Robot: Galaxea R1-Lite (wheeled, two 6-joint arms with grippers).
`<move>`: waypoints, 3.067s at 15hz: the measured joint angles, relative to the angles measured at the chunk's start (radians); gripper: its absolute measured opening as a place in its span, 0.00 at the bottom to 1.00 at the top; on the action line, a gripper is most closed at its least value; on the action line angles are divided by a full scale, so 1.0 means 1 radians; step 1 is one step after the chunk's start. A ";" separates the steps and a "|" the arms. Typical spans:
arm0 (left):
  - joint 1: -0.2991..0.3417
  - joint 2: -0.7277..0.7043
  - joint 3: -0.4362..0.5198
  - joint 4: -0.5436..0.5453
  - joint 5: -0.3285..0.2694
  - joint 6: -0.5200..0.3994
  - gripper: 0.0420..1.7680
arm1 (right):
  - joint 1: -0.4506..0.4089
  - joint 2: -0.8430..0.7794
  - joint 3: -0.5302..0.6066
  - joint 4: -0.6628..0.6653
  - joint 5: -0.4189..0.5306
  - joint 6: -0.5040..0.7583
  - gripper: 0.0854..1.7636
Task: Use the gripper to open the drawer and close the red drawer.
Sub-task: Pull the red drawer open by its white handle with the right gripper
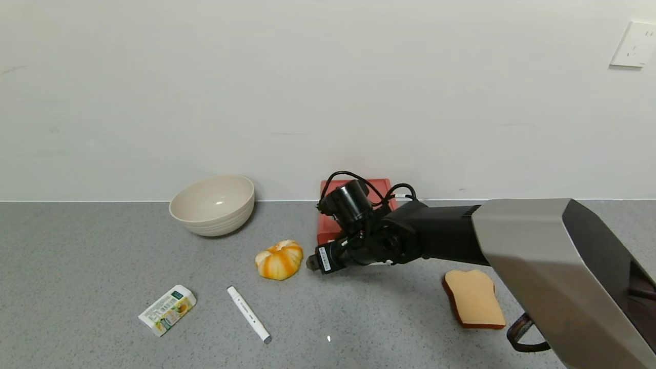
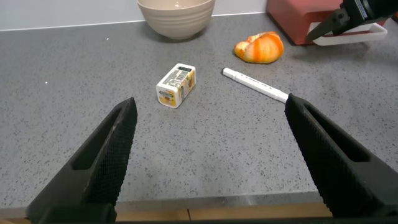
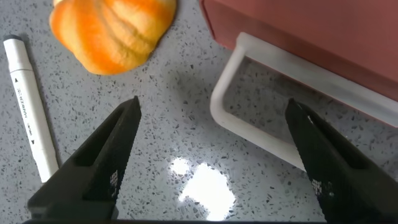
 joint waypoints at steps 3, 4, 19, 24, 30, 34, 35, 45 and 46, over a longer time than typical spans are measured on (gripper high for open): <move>0.000 0.000 0.000 0.000 0.000 0.000 0.97 | 0.001 0.000 0.000 0.024 0.005 0.003 0.97; 0.000 0.000 0.000 0.000 0.000 0.000 0.97 | 0.002 0.000 0.000 0.030 0.005 0.010 0.97; 0.000 0.000 0.000 0.000 0.000 0.000 0.97 | 0.055 -0.026 0.000 0.237 0.059 0.155 0.97; 0.000 0.000 0.000 0.000 0.000 0.000 0.97 | 0.096 -0.046 0.001 0.314 0.068 0.243 0.97; 0.000 0.000 0.000 0.000 0.000 0.000 0.97 | 0.129 -0.067 0.039 0.331 0.063 0.309 0.97; 0.000 0.000 0.000 0.000 0.000 0.000 0.97 | 0.148 -0.076 0.048 0.359 0.064 0.339 0.97; 0.000 0.000 0.000 0.000 0.000 0.000 0.97 | 0.151 -0.079 0.053 0.358 0.064 0.345 0.97; 0.000 0.000 0.000 0.000 0.000 0.000 0.97 | 0.193 -0.125 0.145 0.360 0.066 0.372 0.97; 0.000 0.000 0.000 0.000 0.000 0.000 0.97 | 0.193 -0.128 0.146 0.360 0.066 0.372 0.97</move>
